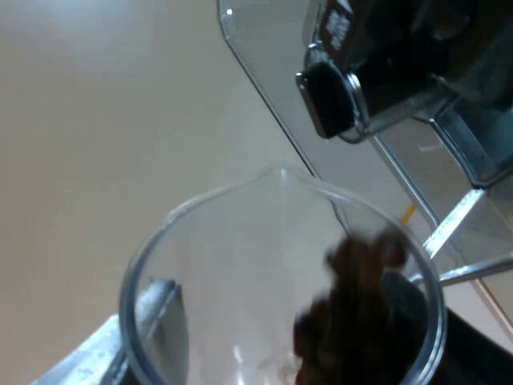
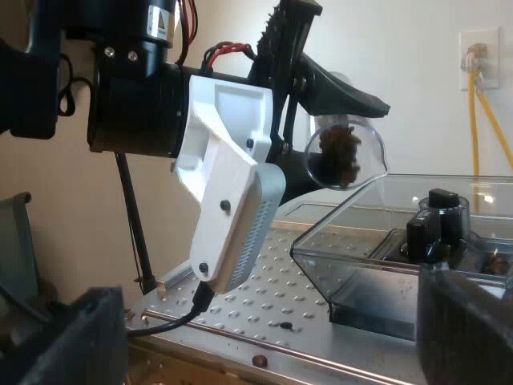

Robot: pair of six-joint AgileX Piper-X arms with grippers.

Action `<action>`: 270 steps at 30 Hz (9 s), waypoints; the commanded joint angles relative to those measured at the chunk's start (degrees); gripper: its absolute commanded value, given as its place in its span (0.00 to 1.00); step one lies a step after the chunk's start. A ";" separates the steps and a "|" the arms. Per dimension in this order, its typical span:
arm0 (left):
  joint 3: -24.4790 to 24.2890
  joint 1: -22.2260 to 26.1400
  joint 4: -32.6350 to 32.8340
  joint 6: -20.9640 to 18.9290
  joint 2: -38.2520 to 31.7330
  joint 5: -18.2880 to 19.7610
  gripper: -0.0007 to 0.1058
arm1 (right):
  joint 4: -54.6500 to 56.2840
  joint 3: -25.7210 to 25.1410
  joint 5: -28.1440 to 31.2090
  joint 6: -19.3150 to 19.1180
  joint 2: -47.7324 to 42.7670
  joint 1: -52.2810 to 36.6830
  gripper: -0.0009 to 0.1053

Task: Pour the beans into the coffee machine

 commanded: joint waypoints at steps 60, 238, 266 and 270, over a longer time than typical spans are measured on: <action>-0.13 -0.83 18.78 -72.25 -17.50 4.56 0.35 | 1.96 -0.70 -10.47 -12.50 -0.21 0.16 0.75; 97.12 26.61 -31.95 -105.12 -60.91 11.84 0.64 | 6.26 9.23 -7.33 -2.77 11.83 11.35 0.75; 83.17 26.61 -27.99 -105.23 -73.69 5.01 0.64 | 9.13 6.49 -14.90 -0.59 -2.72 -23.24 0.75; 81.01 26.61 -25.50 -105.23 -73.69 5.01 0.64 | 12.60 6.49 -12.61 -2.87 -6.83 -29.25 0.75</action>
